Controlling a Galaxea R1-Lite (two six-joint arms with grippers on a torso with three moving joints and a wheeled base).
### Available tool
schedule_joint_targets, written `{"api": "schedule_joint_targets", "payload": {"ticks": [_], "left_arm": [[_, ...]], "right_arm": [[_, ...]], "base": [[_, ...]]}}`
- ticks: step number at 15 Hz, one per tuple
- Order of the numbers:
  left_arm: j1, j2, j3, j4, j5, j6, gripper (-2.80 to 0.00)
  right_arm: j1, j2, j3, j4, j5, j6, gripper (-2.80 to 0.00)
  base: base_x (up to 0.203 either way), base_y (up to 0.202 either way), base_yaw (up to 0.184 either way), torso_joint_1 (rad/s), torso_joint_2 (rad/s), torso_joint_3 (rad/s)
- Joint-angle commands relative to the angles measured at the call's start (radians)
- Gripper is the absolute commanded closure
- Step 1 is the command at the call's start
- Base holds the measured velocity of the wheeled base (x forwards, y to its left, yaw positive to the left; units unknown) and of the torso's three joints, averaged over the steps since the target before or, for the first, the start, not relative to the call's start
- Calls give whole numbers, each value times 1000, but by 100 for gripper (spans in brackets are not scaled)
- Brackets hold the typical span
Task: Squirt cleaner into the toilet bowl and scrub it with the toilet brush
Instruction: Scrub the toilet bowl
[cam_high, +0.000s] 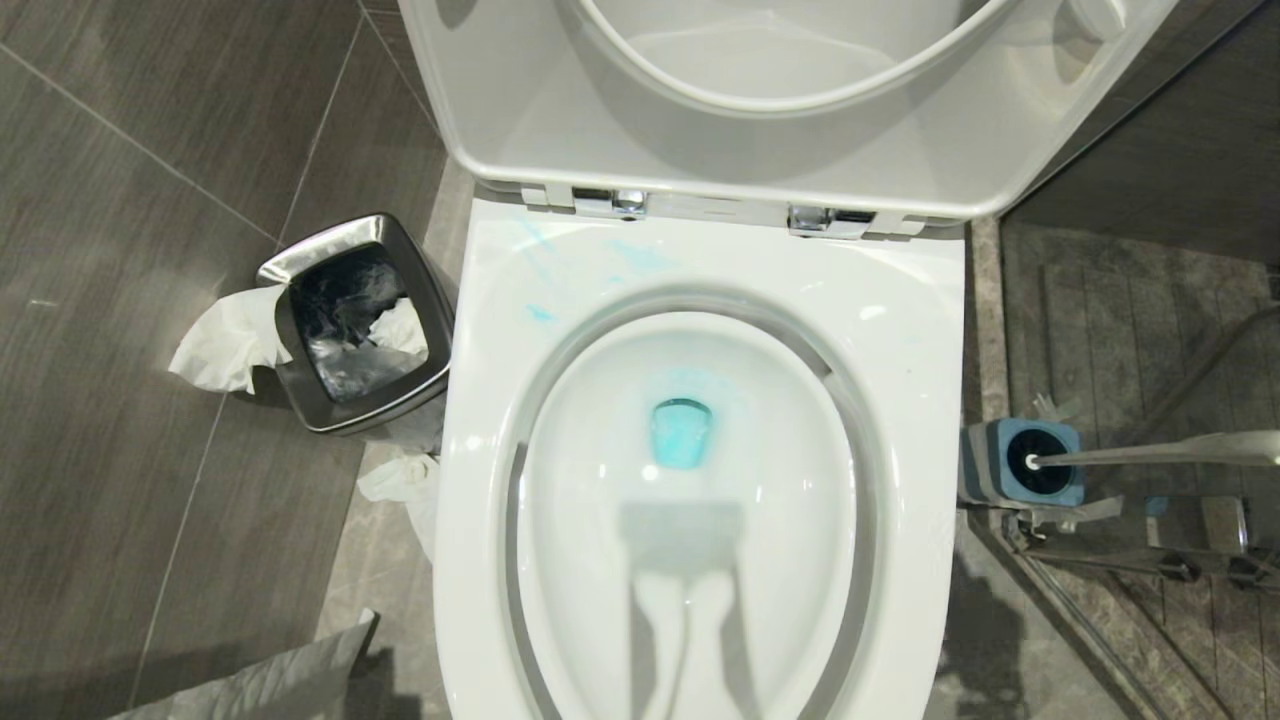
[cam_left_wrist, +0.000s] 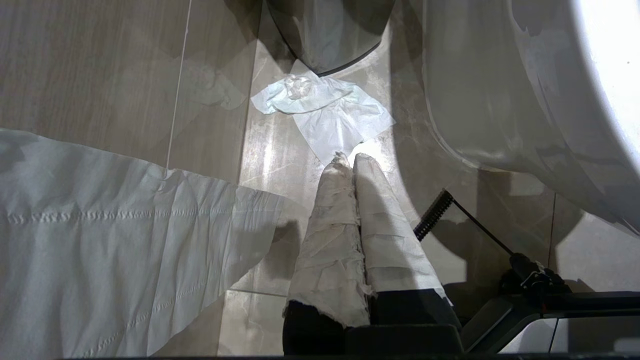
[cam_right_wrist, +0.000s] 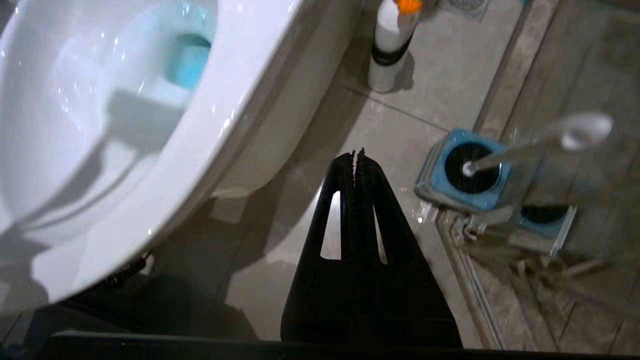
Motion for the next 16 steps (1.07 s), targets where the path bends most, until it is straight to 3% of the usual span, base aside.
{"api": "schedule_joint_targets", "payload": {"ticks": [1,4,9,13,16], "left_arm": [[0,2,2,0,0,0,0],[0,2,2,0,0,0,0],[0,2,2,0,0,0,0],[0,2,2,0,0,0,0],[0,1,2,0,0,0,0]], "right_arm": [[-11,-146,51,64,-5,9,0],[-12,-163,32,182,-149,30,0],[-12,-164,142,169,-209,0,0],[-13,-161,256,3,-269,-18,0],[-14,-118,284,2,-295,-15,0]], "base": [[0,0,0,0,0,0],[0,0,0,0,0,0],[0,0,0,0,0,0],[0,0,0,0,0,0],[0,0,0,0,0,0]]}}
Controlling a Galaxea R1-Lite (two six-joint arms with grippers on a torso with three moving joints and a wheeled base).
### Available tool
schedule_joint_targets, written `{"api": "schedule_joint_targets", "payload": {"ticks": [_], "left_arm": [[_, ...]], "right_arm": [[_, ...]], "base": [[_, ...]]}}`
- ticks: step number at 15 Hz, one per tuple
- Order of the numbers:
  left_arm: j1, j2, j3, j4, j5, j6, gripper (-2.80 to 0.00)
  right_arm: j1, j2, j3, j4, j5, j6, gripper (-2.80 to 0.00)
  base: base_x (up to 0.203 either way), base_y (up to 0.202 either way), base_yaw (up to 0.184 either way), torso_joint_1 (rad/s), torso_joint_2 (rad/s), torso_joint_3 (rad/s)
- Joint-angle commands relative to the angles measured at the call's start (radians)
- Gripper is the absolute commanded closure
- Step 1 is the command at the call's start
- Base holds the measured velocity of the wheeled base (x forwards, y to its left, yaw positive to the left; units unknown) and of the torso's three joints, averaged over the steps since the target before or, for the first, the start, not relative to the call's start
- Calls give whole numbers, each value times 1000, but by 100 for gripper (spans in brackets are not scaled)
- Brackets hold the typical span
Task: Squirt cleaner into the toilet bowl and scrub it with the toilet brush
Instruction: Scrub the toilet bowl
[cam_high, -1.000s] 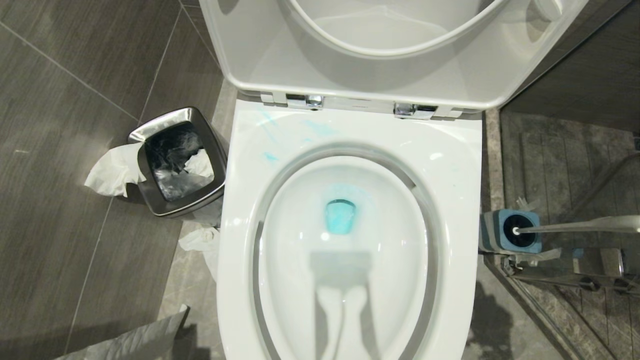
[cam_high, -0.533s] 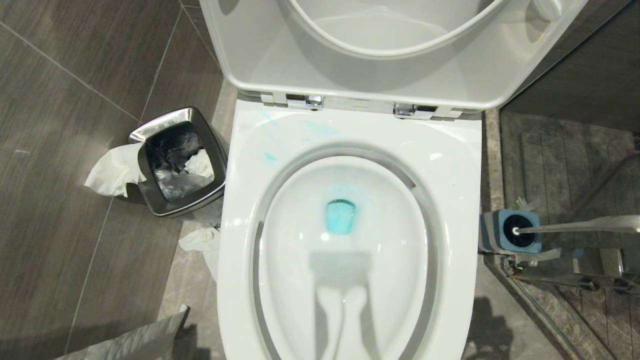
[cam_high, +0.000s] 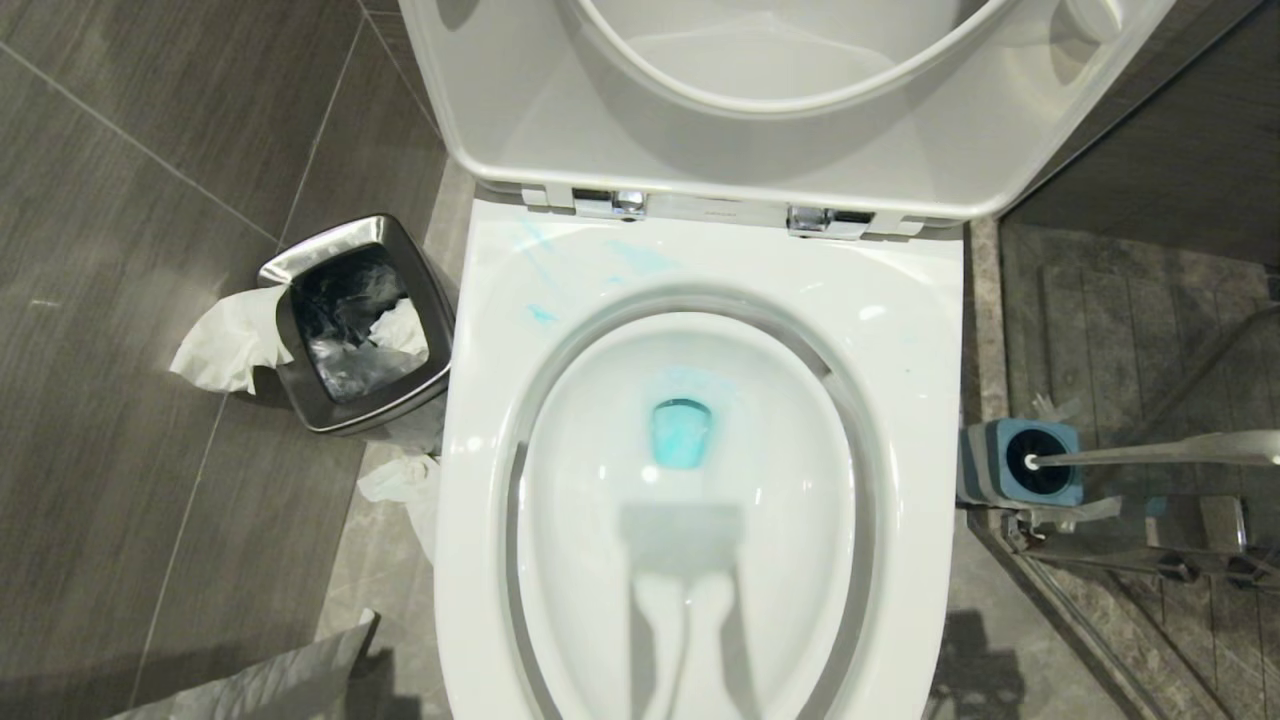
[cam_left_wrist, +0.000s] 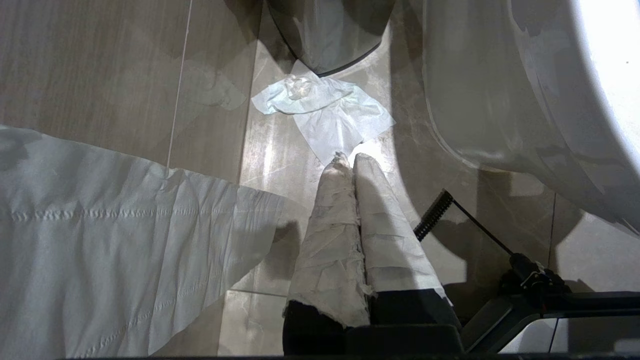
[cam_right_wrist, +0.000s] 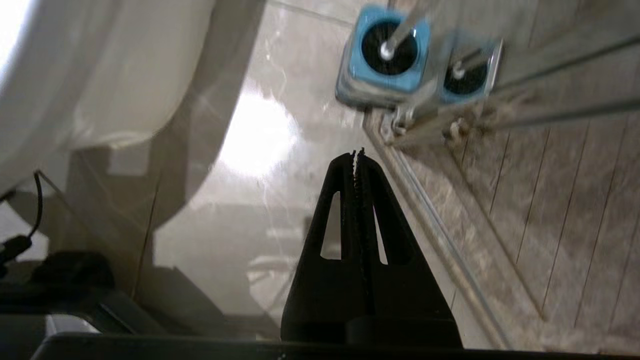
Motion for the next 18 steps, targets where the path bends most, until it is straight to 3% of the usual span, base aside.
{"api": "schedule_joint_targets", "payload": {"ticks": [1,5,9,14,15,18], "left_arm": [[0,2,2,0,0,0,0],[0,2,2,0,0,0,0],[0,2,2,0,0,0,0],[0,2,2,0,0,0,0],[0,2,2,0,0,0,0],[0,2,2,0,0,0,0]], "right_arm": [[0,102,-9,0,-1,1,0],[2,492,-160,-53,-1,0,0],[11,813,-153,-484,-10,-1,0],[13,967,-104,-692,-124,2,0],[13,996,-87,-744,-150,2,-280],[13,1002,-53,-778,-167,50,-280]], "base": [[0,0,0,0,0,0],[0,0,0,0,0,0],[0,0,0,0,0,0],[0,0,0,0,0,0],[0,0,0,0,0,0],[0,0,0,0,0,0]]}}
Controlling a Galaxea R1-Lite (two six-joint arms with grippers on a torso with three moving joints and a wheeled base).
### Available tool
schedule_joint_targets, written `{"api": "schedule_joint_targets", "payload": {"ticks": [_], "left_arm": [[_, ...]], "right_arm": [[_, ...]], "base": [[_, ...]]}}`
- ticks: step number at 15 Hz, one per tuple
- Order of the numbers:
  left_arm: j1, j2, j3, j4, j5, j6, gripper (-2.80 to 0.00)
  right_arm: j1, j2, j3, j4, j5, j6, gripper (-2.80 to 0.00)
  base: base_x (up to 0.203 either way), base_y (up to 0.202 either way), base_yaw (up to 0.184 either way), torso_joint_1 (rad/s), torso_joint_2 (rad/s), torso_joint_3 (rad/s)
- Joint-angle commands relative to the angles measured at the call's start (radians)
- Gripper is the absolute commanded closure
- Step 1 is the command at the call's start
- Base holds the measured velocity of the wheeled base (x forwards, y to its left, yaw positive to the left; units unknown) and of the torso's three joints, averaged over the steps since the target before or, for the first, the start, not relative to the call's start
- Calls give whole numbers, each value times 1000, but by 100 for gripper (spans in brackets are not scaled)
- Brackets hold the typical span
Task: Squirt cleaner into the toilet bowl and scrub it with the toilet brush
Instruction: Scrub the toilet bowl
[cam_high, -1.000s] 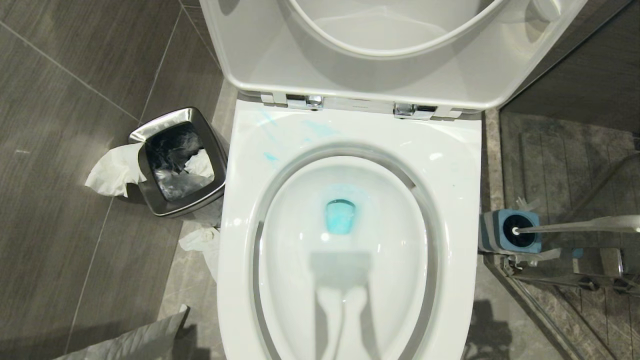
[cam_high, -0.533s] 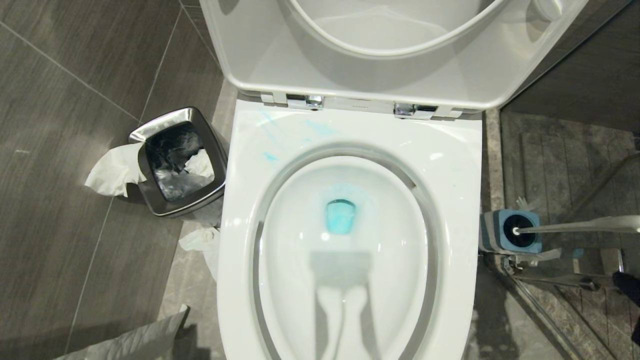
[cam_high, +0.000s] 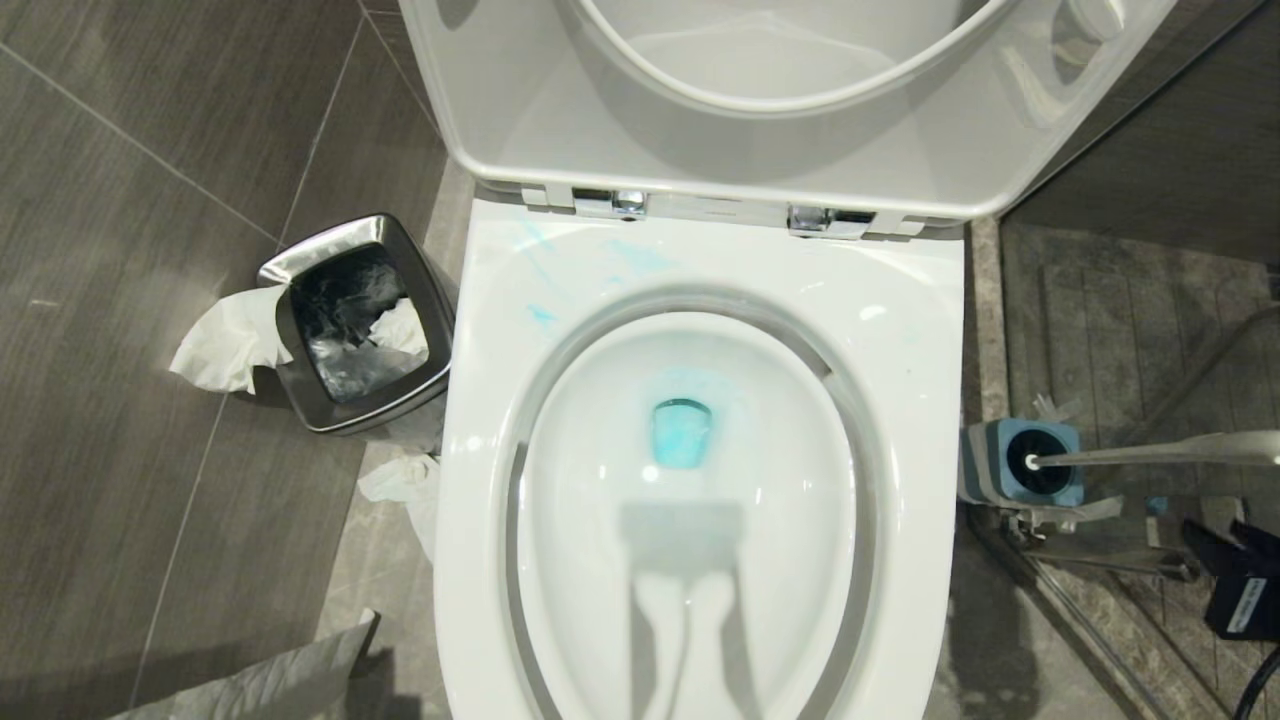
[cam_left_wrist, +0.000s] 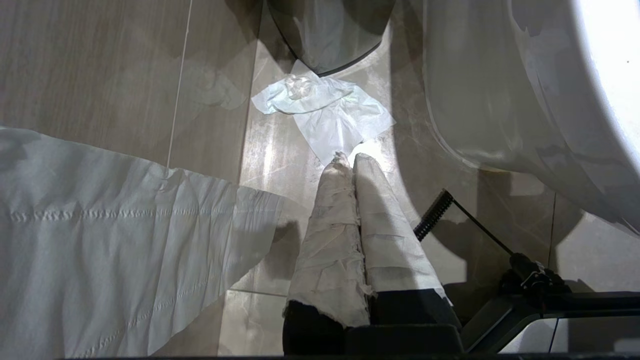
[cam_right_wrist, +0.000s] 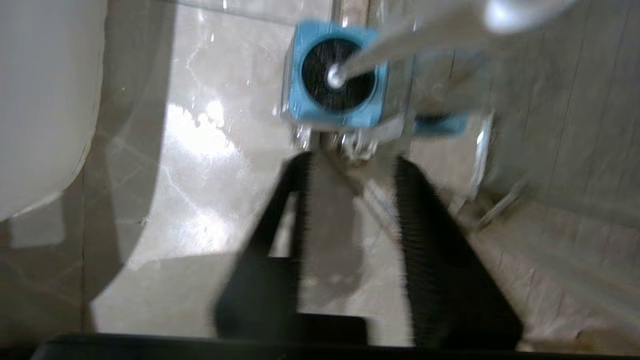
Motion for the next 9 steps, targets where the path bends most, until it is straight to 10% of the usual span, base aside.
{"api": "schedule_joint_targets", "payload": {"ticks": [1,9], "left_arm": [[0,2,2,0,0,0,0],[0,2,2,0,0,0,0]], "right_arm": [[-1,28,16,-8,-13,17,-280],[-41,29,37,-16,-20,-8,-280]], "base": [[0,0,0,0,0,0],[0,0,0,0,0,0]]}}
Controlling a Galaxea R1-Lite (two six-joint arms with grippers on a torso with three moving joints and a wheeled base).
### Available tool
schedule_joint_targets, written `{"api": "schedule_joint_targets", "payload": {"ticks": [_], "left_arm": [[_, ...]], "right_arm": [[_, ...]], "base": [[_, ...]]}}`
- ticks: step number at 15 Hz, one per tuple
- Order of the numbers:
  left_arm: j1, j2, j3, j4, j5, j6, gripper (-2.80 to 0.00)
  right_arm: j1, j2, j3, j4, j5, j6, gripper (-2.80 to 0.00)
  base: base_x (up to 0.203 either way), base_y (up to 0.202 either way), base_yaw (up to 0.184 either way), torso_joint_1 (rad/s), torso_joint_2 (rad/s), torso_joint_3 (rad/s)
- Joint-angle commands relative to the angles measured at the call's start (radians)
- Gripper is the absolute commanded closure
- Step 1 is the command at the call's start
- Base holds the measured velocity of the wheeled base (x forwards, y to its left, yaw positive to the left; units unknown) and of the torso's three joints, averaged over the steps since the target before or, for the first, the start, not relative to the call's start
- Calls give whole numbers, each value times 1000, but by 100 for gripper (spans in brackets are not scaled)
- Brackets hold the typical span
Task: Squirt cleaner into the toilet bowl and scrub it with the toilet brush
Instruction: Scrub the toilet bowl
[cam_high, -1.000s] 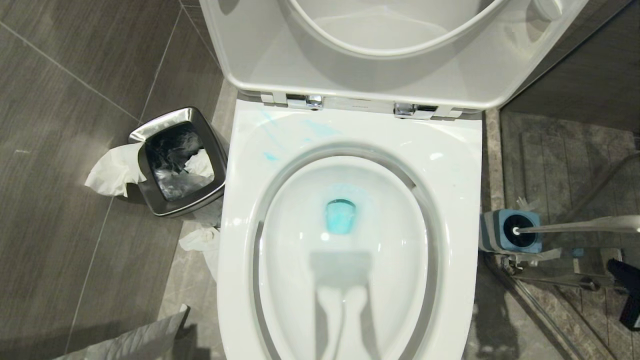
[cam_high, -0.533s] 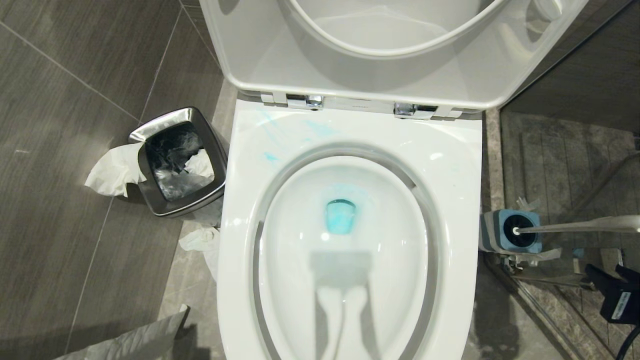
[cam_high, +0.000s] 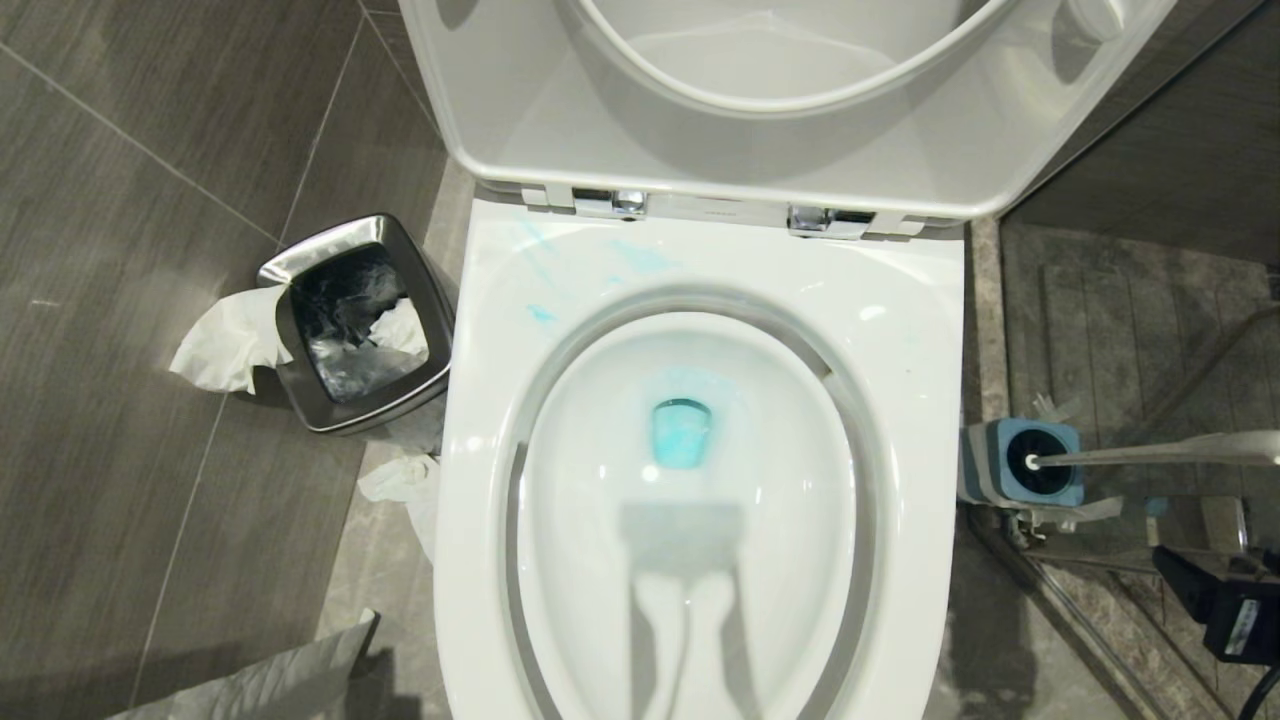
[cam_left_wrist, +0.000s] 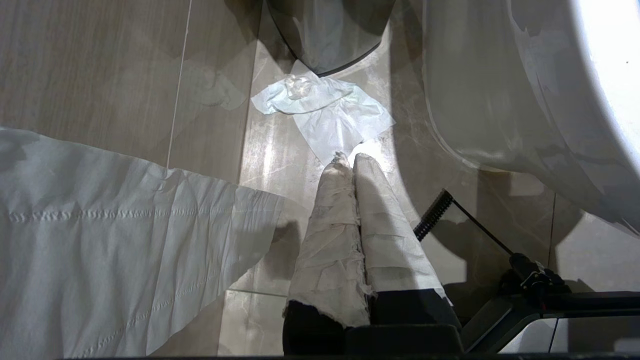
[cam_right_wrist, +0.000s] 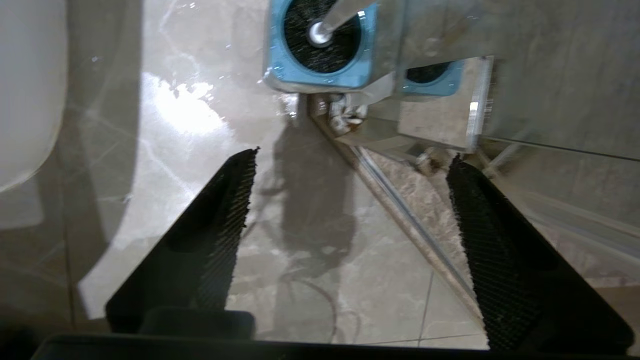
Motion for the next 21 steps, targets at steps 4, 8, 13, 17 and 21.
{"api": "schedule_joint_targets", "payload": {"ticks": [4,8,13,17,21], "left_arm": [[0,1,2,0,0,0,0],[0,2,2,0,0,0,0],[0,2,2,0,0,0,0],[0,2,2,0,0,0,0],[0,2,2,0,0,0,0]], "right_arm": [[-34,52,-4,-19,0,-20,-280],[-46,240,5,-268,2,-21,-280],[-49,447,47,-594,55,-40,-280],[-48,447,-28,-595,67,-60,-280],[-50,445,-59,-595,96,-70,-280]], "base": [[0,0,0,0,0,0],[0,0,0,0,0,0],[0,0,0,0,0,0],[0,0,0,0,0,0],[0,0,0,0,0,0]]}}
